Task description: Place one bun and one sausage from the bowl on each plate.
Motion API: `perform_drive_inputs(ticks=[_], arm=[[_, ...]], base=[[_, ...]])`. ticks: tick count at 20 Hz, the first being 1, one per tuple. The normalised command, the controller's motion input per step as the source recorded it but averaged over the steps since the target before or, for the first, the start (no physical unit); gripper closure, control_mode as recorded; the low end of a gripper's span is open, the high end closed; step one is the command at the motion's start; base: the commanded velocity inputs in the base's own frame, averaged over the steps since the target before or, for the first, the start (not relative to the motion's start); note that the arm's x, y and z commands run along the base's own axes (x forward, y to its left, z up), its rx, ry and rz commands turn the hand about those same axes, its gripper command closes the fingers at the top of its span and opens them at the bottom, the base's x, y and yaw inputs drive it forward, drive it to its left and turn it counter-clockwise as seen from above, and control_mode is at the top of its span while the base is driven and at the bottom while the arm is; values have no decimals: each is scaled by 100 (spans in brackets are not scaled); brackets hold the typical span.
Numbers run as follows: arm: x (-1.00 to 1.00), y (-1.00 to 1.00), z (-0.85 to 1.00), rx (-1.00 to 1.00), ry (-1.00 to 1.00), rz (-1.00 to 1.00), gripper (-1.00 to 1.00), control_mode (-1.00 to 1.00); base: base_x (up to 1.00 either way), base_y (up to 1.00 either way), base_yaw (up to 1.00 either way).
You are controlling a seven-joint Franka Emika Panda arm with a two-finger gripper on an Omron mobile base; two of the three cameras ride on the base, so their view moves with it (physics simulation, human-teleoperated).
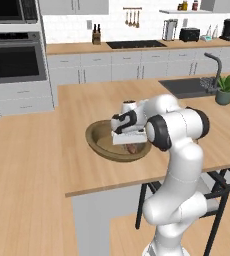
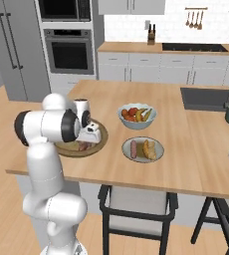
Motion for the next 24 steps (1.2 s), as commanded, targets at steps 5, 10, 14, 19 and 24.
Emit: perform_drive_inputs(ticks=[5,10,14,19,24], arm=[[-43,0,80,0,-24,0,100,-100],[-70,0,92,0,-20,0,100,-100],[-72,-18,83,0,0,2,100,-100],[-51,-53,57,0,1,1,100,-100],[-32,-38,22,0,1,0,100,-100]], base=[[0,0,0],[0,0,0],[0,0,0],[0,0,0],[0,0,0]])
